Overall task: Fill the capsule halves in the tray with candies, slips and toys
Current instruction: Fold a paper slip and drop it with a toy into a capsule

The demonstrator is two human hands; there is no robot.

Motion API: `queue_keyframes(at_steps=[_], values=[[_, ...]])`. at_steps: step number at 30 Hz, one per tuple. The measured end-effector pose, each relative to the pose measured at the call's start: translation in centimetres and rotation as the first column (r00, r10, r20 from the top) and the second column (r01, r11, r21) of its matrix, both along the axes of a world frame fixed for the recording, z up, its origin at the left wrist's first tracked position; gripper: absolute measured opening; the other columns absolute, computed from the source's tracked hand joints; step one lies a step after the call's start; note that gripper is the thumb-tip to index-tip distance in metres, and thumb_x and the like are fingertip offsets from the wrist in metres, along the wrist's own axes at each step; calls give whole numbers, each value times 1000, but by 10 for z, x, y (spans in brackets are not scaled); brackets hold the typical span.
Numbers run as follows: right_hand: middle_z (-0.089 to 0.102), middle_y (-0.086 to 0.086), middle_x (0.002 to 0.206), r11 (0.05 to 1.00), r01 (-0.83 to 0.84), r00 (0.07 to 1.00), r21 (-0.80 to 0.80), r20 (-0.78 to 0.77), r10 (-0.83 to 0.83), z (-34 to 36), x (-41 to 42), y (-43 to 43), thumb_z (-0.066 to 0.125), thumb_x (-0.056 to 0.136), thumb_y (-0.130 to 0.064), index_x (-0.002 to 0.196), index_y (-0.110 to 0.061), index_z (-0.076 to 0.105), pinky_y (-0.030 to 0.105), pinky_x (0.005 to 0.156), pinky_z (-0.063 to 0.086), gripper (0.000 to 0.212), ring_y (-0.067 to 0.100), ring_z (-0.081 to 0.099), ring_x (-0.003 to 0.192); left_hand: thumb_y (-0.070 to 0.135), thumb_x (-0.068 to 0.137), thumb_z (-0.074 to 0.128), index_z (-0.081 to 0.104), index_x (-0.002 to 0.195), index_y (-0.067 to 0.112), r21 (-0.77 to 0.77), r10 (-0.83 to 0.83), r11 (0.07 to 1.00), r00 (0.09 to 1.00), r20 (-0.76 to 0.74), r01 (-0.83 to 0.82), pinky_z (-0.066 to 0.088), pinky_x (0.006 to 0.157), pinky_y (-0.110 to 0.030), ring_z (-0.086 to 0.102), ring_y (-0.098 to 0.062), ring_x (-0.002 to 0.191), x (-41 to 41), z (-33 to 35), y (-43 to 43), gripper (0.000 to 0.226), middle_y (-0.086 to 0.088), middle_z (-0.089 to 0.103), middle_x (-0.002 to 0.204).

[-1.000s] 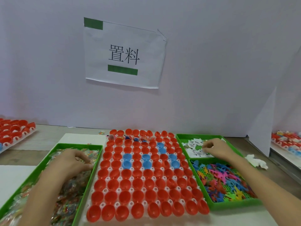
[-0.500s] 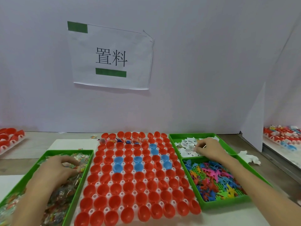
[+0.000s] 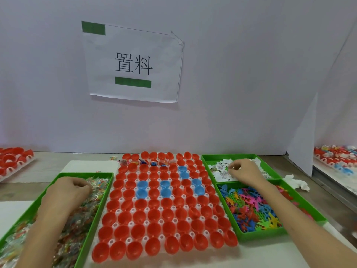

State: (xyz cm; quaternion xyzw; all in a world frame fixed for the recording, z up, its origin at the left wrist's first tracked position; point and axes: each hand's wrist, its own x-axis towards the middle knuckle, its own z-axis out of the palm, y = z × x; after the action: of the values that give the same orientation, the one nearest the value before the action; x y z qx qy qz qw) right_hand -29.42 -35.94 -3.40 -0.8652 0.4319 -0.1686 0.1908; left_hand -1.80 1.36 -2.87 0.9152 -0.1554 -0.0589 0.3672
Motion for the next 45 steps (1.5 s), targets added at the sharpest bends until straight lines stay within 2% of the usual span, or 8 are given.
queue_keyframes(at_steps=[7, 10, 13, 17, 20, 27, 38, 45], values=[[65, -8, 86, 1000, 31, 997, -4, -71, -31, -7, 6, -5, 73, 86, -19, 78, -29, 64, 27, 65, 46, 15, 9, 60, 76, 15, 93, 57, 70, 84, 20, -311, 83, 950, 985, 150, -33, 50, 66, -39, 68, -26, 71, -7, 24, 1, 17, -1, 71, 76], [65, -6, 87, 998, 65, 998, 19, 9, -65, -8, 6, -4, 75, 81, -11, 76, -27, 60, 28, 69, 50, 22, 9, 60, 80, 14, 95, 54, 69, 82, 20, -524, 32, 851, 995, 97, 24, 56, 73, -46, 69, -26, 71, -24, 44, -9, 21, -3, 73, 79], [69, -2, 82, 995, 73, 975, 67, 203, -86, 0, 7, 5, 77, 84, -11, 76, -19, 66, 27, 69, 51, 16, 19, 66, 85, 9, 98, 57, 72, 89, 18, -664, -153, 736, 988, 25, 131, 55, 65, -30, 71, -25, 71, -49, 59, -27, 20, -5, 73, 74], [73, -3, 79, 934, -129, 720, 334, 679, -144, 38, 10, 51, 82, 79, -27, 89, -16, 74, 24, 69, 54, 17, 17, 68, 77, 14, 94, 66, 74, 92, 24, -633, -334, 688, 929, 158, 355, 57, 60, -15, 72, -11, 66, -93, 68, -51, 13, 5, 75, 73], [72, -7, 77, 814, -480, 575, 328, 818, 9, 74, 11, 104, 79, 71, -32, 88, -19, 80, 21, 72, 56, 22, 8, 66, 72, 15, 88, 73, 75, 91, 22, -657, -392, 620, 894, 215, 430, 54, 60, -12, 72, -10, 63, -118, 75, -62, 7, 6, 76, 71], [75, 5, 83, 668, -730, 550, 145, 705, 448, 123, 0, 178, 82, 76, -27, 91, -23, 76, 22, 69, 57, 17, 19, 74, 77, 50, 63, 71, 78, 77, 31, -758, -482, 522, 869, 116, 391, 56, 62, -14, 74, -10, 69, -144, 89, -61, 25, 5, 77, 74], [74, 4, 78, 798, -594, 675, 101, 603, 426, 121, 2, 175, 85, 79, -18, 87, -20, 71, 31, 71, 62, 16, 21, 73, 72, 55, 66, 70, 80, 85, 32, -733, -636, 491, 768, 67, 471, 58, 71, -16, 76, -16, 77, -149, 96, -59, 32, -1, 78, 81], [75, 0, 86, 739, -648, 713, 182, 487, 505, 126, -12, 157, 79, 86, -20, 94, -26, 73, 26, 79, 59, 12, 18, 74, 82, 36, 67, 76, 81, 83, 25, -752, -630, 496, 776, 34, 435, 59, 67, -18, 77, -18, 74, -149, 91, -61, 20, -4, 78, 78]])
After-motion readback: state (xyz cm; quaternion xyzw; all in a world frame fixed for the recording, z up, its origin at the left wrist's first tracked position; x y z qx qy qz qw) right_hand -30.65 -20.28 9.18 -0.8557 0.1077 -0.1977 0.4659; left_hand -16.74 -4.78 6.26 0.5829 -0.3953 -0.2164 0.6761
